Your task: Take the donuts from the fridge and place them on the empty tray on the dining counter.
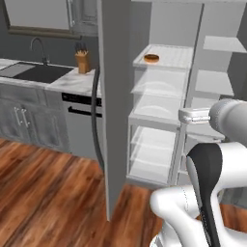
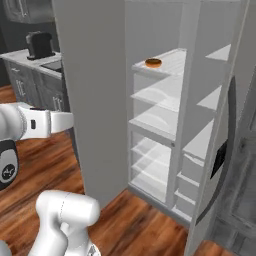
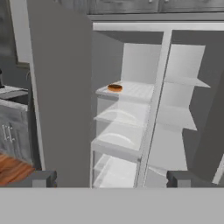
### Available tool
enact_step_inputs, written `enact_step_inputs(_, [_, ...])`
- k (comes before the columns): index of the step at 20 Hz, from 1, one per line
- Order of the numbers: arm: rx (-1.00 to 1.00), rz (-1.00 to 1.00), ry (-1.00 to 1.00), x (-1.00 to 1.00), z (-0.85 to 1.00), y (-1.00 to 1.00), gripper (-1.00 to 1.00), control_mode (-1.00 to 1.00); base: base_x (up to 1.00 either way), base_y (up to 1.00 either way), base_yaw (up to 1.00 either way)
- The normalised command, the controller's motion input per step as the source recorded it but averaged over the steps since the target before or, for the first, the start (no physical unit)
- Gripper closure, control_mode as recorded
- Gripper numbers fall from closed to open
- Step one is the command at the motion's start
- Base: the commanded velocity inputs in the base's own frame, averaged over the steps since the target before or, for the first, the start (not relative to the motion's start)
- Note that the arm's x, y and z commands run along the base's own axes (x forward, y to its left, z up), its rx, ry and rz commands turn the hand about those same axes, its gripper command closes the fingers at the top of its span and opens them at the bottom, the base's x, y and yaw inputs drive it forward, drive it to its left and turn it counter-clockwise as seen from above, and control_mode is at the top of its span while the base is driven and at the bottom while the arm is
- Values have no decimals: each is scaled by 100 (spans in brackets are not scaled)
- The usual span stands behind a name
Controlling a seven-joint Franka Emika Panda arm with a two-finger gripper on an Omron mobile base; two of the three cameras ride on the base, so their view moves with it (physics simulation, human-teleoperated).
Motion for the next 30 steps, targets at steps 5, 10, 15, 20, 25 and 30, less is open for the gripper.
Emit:
enact_step_inputs(5, [0, 0, 0, 0, 0, 0, -100, 100, 100, -46, 12])
enact_step_inputs(10, [0, 0, 0, 0, 0, 0, -100, 100, 100, -33, 11])
enact_step_inputs(15, [0, 0, 0, 0, 0, 0, -100, 100, 100, 4, 5])
enact_step_inputs(20, [0, 0, 0, 0, 0, 0, -100, 100, 99, 47, 0])
enact_step_inputs(25, [0, 0, 0, 0, 0, 0, -100, 100, 40, 1, 0])
enact_step_inputs(30, [0, 0, 0, 0, 0, 0, -100, 100, 0, -56, 0])
